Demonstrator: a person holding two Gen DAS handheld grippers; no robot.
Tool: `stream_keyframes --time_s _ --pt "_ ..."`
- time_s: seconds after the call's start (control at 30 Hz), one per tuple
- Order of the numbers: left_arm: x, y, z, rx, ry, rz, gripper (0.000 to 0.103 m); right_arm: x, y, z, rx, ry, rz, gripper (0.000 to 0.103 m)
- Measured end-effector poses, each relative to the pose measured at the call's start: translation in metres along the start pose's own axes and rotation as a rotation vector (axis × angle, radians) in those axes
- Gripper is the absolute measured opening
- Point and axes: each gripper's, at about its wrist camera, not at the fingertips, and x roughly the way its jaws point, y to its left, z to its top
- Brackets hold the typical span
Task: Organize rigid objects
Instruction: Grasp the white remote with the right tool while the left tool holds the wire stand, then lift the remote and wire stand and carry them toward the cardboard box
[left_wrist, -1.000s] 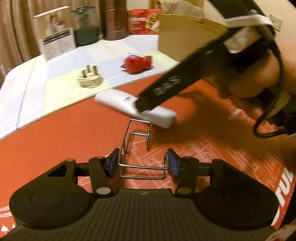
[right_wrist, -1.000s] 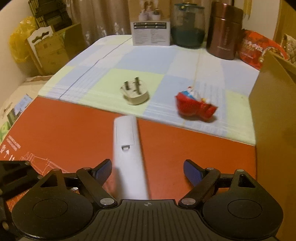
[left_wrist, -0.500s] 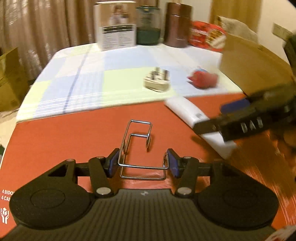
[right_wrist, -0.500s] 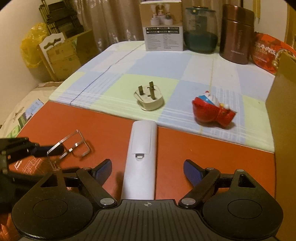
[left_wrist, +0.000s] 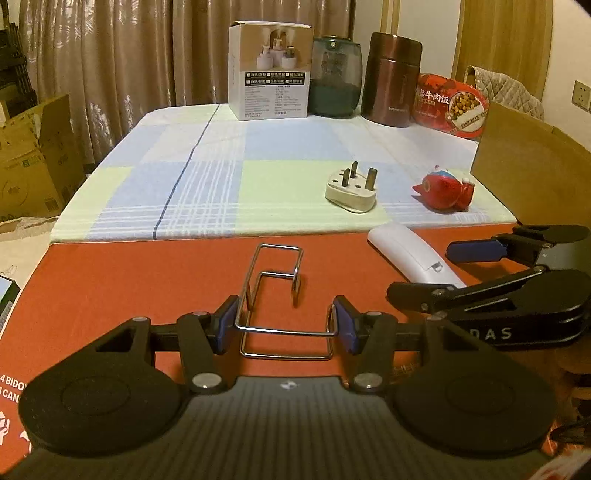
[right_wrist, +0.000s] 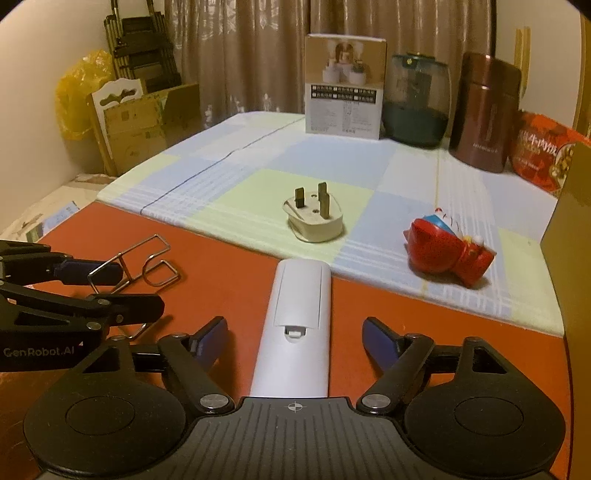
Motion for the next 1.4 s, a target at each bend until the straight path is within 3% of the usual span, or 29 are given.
stream_keyframes --time_s 0.27,0.37,0.5,0.9,1.4 --pt "0.003 -0.001 -0.002 -0.008 0.000 0.010 0.050 0.004 0.001 0.000 0.007 -0.043 -0.021 0.063" --pt "0.004 -0.002 -0.002 -0.005 -0.006 0.014 0.050 0.003 0.001 0.001 0.013 -0.045 -0.033 0.055" --pt "0.005 -0.004 -0.002 -0.005 -0.016 0.020 0.050 0.002 0.001 0.001 0.007 -0.047 -0.034 0.036" --pt "0.010 -0.007 -0.002 0.021 -0.064 0.063 0.050 0.001 0.000 0.001 -0.003 -0.040 -0.022 0.036" --pt "0.010 -0.006 -0.001 0.016 -0.040 0.066 0.050 0.000 0.000 0.000 -0.004 -0.041 -0.020 0.036"
